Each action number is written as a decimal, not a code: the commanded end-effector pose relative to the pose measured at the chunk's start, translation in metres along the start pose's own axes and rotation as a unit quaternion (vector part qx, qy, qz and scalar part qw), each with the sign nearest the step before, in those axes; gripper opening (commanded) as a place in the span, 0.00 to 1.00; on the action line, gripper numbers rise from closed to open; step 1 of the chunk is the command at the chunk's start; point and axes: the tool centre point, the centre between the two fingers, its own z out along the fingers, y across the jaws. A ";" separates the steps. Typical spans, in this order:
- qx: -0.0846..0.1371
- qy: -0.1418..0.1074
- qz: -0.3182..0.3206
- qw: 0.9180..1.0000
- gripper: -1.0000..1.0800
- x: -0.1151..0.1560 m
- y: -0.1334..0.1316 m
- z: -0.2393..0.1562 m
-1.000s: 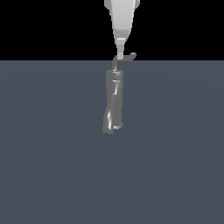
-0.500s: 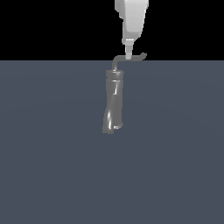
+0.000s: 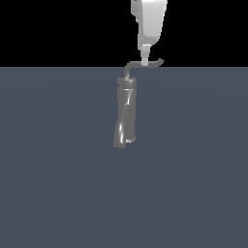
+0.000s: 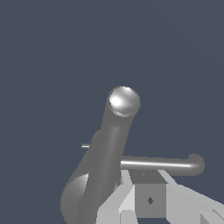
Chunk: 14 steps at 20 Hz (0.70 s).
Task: Turn on the faucet by rotating a designated handle.
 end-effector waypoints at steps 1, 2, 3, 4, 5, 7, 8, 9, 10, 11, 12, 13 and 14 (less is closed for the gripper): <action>0.004 0.001 0.004 1.000 0.00 0.006 -0.010 0.000; 0.004 0.001 0.005 1.000 0.00 0.007 -0.012 0.000; 0.004 0.001 0.006 1.000 0.00 0.009 -0.015 0.000; 0.004 0.001 0.007 1.000 0.00 0.010 -0.017 0.000; 0.004 0.002 0.008 1.000 0.00 0.012 -0.020 0.000; 0.004 0.002 0.010 1.000 0.00 0.015 -0.025 0.000; 0.004 0.002 0.011 1.000 0.00 0.016 -0.028 0.000; 0.004 0.002 0.012 1.000 0.00 0.018 -0.030 0.000; 0.004 0.002 0.013 1.000 0.00 0.019 -0.032 0.000; 0.004 0.002 0.014 1.000 0.00 0.021 -0.035 0.000; 0.004 0.003 0.015 1.000 0.00 0.022 -0.037 0.000; 0.004 0.003 0.016 1.000 0.00 0.024 -0.040 0.000; 0.004 0.003 0.017 1.000 0.00 0.025 -0.042 0.000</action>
